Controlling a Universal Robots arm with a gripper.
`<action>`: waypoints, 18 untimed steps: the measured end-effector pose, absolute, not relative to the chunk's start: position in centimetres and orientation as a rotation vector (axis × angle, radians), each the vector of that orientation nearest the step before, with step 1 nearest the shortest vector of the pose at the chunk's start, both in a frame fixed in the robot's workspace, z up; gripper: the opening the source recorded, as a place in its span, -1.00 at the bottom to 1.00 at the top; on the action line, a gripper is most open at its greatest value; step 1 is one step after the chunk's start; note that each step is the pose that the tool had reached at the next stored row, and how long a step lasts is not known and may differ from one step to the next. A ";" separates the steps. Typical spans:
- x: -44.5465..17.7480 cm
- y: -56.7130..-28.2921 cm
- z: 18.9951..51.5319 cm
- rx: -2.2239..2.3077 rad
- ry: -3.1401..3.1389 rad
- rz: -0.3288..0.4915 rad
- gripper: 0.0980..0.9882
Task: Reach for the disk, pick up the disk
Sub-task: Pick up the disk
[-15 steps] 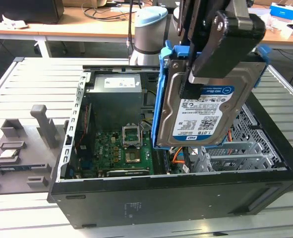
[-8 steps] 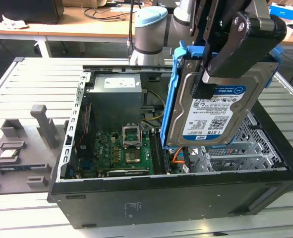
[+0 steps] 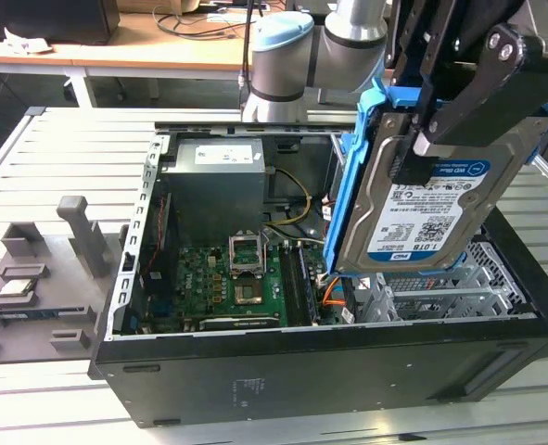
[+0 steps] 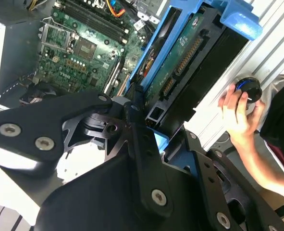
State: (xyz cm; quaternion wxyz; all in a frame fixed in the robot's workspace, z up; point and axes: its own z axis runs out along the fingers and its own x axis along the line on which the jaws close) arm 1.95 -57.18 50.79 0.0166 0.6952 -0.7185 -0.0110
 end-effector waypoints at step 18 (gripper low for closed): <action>7.5 -57.2 50.8 2.161 -2.234 -0.035 -0.39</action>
